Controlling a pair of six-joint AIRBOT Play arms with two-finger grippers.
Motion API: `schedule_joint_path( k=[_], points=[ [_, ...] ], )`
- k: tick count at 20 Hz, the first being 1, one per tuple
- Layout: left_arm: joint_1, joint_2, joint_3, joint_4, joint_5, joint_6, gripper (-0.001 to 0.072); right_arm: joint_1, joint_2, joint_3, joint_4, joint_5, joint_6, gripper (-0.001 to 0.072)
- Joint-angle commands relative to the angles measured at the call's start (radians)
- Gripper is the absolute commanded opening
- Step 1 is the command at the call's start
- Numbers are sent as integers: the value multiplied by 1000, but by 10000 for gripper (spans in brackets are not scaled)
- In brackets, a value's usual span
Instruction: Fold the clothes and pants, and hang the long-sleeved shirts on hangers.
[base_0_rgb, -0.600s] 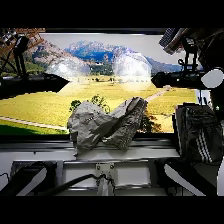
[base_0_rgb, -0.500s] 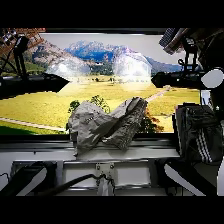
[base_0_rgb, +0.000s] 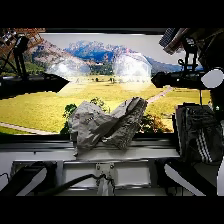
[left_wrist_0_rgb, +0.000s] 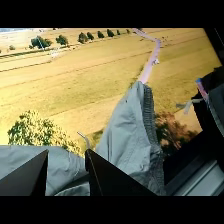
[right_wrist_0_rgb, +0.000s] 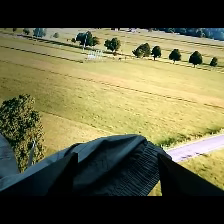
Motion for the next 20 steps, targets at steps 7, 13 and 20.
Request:
schedule_joint_path(
  k=[7,13,20],
  points=[
    [0,0,1,0,2,-1,256,1,0,1,0,0,0,570],
    [0,0,1,-209,42,-1,256,1,-1,1,2,-3,1,571],
    [0,0,-12,-284,-94,0,256,1,-1,1,4,-76,2,571]
  ],
)
